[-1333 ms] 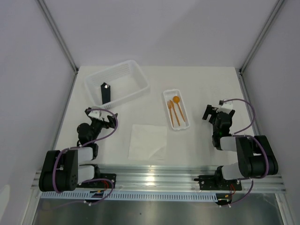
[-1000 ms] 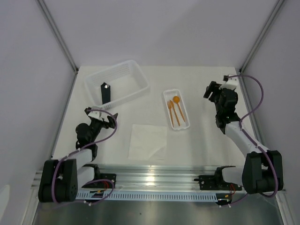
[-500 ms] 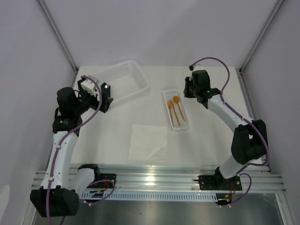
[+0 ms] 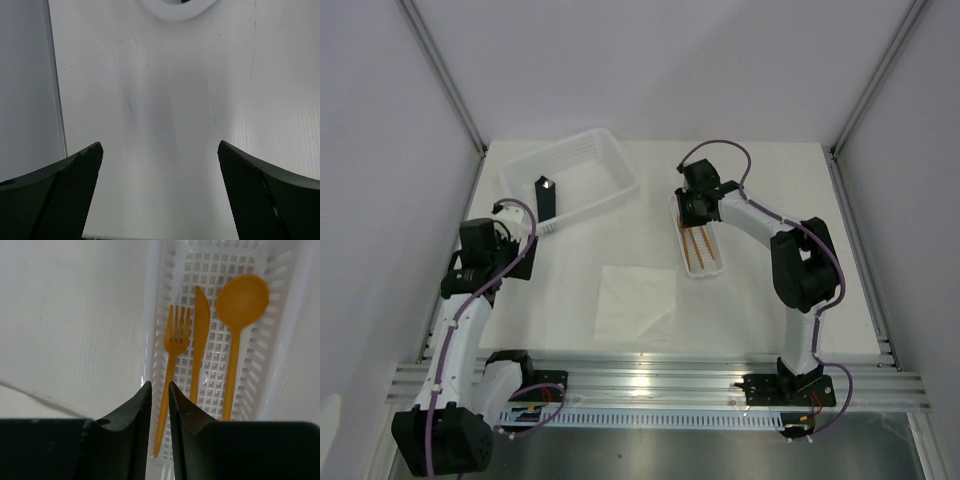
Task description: Place the utensils on the paper napkin and roll it up
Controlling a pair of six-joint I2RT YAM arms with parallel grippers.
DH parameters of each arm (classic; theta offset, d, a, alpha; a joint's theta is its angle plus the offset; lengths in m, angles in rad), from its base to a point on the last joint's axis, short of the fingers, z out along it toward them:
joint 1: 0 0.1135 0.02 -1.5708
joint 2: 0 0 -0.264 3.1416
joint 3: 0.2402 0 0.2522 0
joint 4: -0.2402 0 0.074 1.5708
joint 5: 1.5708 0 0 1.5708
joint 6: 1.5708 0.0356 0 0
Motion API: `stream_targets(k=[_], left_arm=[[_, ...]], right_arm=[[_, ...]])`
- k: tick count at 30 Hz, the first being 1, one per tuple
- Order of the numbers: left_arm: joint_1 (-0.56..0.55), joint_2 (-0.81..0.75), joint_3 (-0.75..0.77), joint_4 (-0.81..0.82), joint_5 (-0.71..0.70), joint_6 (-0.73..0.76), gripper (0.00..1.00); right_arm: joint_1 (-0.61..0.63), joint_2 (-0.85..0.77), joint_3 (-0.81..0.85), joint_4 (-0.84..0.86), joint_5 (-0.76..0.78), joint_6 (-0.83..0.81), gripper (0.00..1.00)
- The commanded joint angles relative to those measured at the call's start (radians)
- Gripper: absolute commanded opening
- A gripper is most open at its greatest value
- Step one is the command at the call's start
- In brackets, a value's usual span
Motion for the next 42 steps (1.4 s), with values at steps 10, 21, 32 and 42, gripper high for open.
stream_targets(k=[10,21,32,42], left_arm=[[0.01,-0.014,-0.034,0.024,-0.04,-0.022,1.0],[0.01,-0.019,-0.037,0.021,-0.049,-0.019,0.99],[0.012,-0.029,-0.034,0.013,-0.047,-0.019,1.0],[0.01,-0.023,-0.032,0.013,-0.038,-0.02,1.0]], right_arm=[[0.009,0.092,0.033,-0.016,0.011,0.061,0.18],[0.009,0.133,0.007,-0.004,0.046,0.061,0.24],[0.011,0.139,-0.018,0.006,0.082,0.043,0.0],[0.009,-0.044,0.045,0.012,0.094,0.005,0.0]])
